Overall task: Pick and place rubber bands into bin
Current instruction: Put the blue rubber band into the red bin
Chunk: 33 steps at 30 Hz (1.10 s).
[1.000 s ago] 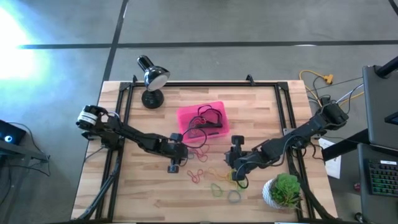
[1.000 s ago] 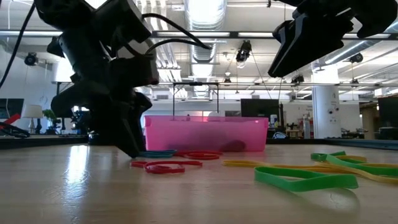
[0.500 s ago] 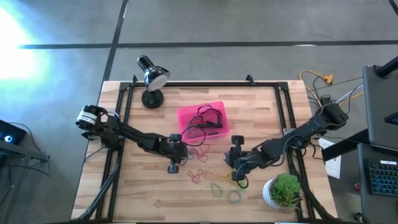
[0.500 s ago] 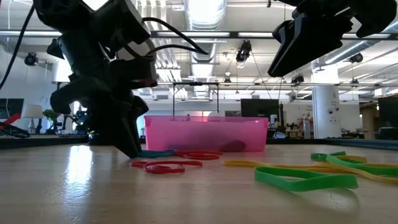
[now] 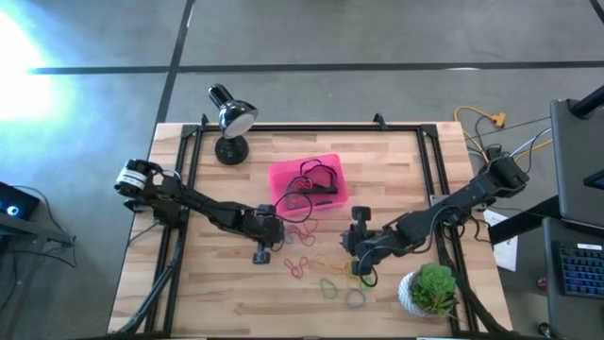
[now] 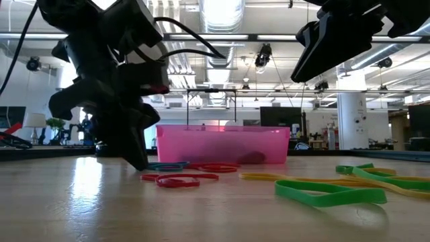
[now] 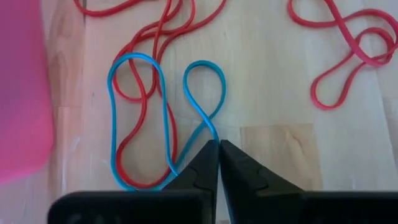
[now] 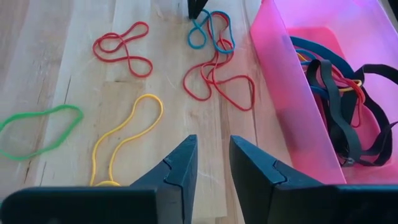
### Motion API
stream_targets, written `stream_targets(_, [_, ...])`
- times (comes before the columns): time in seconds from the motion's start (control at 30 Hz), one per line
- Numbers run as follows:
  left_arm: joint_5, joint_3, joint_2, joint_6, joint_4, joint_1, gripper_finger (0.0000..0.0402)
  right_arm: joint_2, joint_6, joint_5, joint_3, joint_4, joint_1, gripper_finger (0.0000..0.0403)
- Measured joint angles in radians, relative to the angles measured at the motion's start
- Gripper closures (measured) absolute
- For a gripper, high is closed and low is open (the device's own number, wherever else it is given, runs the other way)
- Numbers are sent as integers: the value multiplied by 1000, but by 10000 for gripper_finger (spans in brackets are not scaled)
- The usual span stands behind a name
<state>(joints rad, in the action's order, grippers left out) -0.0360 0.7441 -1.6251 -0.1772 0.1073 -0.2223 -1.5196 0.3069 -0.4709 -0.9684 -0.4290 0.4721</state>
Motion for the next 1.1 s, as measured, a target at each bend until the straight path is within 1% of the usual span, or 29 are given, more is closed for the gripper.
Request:
stream_targets(0.23, [-1, 8, 64, 9, -4, -2, 401, 0, -1, 0, 0, -1, 0, 316])
stream_targets(0.37, [-11, 9, 114, 37, -20, -3, 401, 0, -3, 0, 0, -1, 0, 321])
stream_targets(0.47, [-50, 9, 151, 67, -28, -3, 402, 0, -4, 0, 0, -1, 0, 325])
stream_targets(0.63, [-152, 18, 207, 145, -69, -3, 401, 0, -12, 0, 2, -2, 0, 330])
stream_targets(0.73, [-181, 27, 229, 200, -98, -2, 401, 0, -12, 0, 2, -2, 0, 329])
stream_targets(0.8, [-177, 44, 238, 218, -97, -2, 401, 0, -11, 0, 2, 2, 0, 327])
stream_targets(0.9, [-124, 56, 239, 219, -63, -2, 401, 0, -9, 0, 3, 0, 1, 324])
stream_targets(1.0, [-93, 54, 213, 210, -22, -2, 401, 0, -8, 0, 4, 0, 1, 324])
stream_targets(1.1, [-89, 50, 168, 183, 24, -2, 401, 0, -9, 0, 6, 1, 1, 329])
